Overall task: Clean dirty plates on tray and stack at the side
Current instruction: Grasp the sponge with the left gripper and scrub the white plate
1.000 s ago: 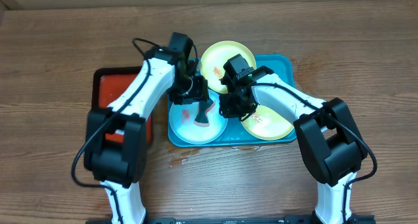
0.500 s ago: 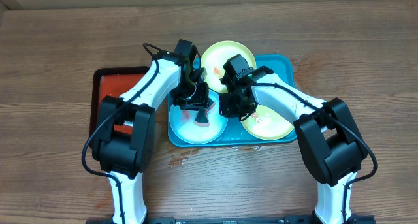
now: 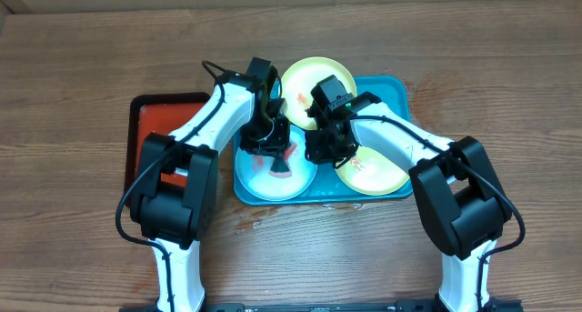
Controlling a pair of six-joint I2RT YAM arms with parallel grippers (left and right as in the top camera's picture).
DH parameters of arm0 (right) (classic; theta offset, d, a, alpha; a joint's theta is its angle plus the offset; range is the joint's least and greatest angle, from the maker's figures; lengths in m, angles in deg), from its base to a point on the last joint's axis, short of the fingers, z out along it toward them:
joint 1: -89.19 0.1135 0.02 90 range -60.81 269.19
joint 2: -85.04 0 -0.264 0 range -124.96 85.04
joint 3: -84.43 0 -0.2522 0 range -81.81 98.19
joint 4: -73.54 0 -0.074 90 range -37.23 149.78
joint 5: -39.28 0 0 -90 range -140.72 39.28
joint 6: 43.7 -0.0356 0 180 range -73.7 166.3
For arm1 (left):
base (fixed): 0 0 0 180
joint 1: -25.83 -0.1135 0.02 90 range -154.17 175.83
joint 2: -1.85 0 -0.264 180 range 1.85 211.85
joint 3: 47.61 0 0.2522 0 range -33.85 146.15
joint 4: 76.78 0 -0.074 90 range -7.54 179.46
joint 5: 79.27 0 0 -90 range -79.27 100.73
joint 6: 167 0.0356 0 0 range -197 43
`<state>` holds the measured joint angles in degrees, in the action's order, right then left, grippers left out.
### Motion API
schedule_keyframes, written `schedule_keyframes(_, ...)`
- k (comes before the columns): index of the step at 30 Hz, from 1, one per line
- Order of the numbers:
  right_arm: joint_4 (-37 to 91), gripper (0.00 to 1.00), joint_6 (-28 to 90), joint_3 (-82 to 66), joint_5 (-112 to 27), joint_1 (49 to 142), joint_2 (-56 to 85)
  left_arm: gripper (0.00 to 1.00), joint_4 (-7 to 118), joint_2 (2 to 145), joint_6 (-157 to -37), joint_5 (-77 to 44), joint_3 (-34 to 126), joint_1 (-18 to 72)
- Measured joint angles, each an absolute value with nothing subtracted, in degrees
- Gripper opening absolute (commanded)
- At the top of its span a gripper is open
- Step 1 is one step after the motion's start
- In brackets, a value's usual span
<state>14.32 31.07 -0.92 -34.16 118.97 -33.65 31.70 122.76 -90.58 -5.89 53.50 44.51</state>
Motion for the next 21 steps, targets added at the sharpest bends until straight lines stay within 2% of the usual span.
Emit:
schedule_keyframes(10, 14.41, 0.14, 31.10, -0.92, -34.03, 118.97, -33.67, 0.04, 29.80, 122.73, -93.58, 1.60, 53.57, 44.42)
schedule_keyframes(21, 14.59, 0.14, 31.10, -0.92, -33.99, 118.97, -33.70, 0.04, 24.88, 122.76, -94.87, 6.78, 56.98, 37.95)
